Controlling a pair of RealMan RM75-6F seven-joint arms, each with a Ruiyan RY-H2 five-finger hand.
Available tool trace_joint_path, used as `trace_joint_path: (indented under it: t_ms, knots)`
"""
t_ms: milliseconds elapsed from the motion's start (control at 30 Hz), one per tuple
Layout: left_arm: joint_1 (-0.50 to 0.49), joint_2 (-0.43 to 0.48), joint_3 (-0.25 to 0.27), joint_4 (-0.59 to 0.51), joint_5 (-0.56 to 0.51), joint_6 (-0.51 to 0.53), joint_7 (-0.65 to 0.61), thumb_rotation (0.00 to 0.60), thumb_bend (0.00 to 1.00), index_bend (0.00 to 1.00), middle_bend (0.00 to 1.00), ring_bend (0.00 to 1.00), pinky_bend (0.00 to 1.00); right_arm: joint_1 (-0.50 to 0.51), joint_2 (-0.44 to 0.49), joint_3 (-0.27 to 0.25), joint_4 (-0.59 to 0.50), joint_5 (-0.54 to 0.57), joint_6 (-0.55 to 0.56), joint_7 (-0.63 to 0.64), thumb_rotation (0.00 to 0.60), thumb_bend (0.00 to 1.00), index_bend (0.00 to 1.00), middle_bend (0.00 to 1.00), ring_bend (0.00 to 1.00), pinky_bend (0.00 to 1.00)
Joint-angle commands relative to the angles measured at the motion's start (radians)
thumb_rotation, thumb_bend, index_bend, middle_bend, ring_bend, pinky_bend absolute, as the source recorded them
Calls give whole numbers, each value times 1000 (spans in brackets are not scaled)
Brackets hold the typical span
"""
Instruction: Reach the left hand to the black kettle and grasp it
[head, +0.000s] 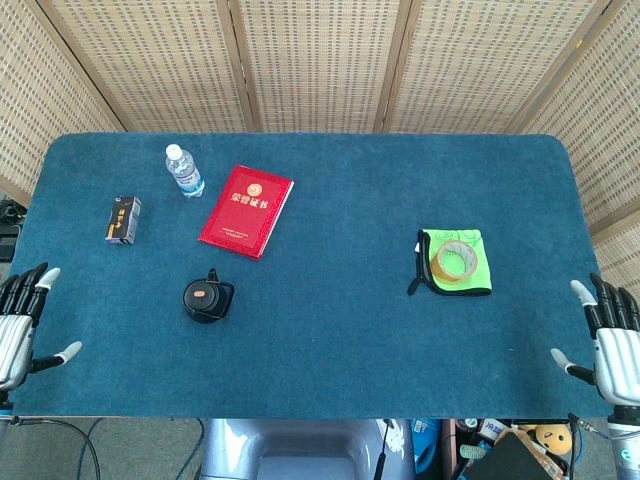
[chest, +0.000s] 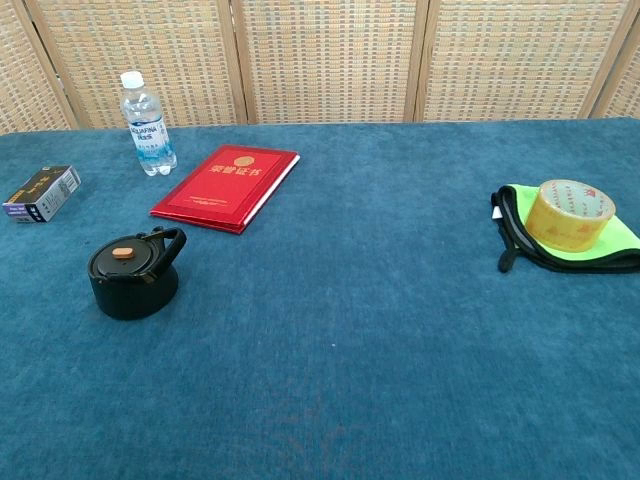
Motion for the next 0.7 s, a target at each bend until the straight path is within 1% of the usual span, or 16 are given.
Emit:
trace_joint_path:
  t_ms: [33,200,333,367,433,467,500,533,600,700]
  knots:
    - [0,-1,0,1,-1,-2,1,600,147,0,0,0,0,0,0,0,0,1,-1,0,600,0,0,0,0,0]
    - [-11,-6,0,4,-5,-23,6,600,146,0,0,0,0,0,4,2,-4,2,0,8,600,0,0,0,0,0]
    - [-48,-17,-8,21,19,-61,-25,600,147,4,0,0,0,-1,7,4,-5,5,1,16,600,0,0,0,0,0]
    - [-57,-21,-11,27,19,-71,-32,600,147,32,0,0,0,-1,8,5,-5,6,0,18,600,0,0,0,0,0]
    - [-84,-27,-18,34,16,-108,-35,600,147,121,0,0,0,0,9,6,-4,10,-3,22,600,0,0,0,0,0]
    - [-105,-30,-26,34,11,-138,-29,600,153,191,0,0,0,1,9,7,-3,13,-6,23,600,0,0,0,0,0]
    - [-159,-42,-50,24,-4,-205,-15,600,179,240,0,0,0,3,10,9,0,22,-13,30,600,0,0,0,0,0]
    - [-196,-48,-71,19,-37,-258,-3,600,206,262,0,0,0,5,11,11,1,27,-20,34,600,0,0,0,0,0]
    - [-246,-63,-98,11,-78,-319,30,600,295,308,0,0,0,8,12,11,3,34,-32,41,600,0,0,0,0,0]
    - [-283,-86,-117,6,-125,-359,88,600,320,338,0,0,0,12,12,12,7,42,-43,45,600,0,0,0,0,0]
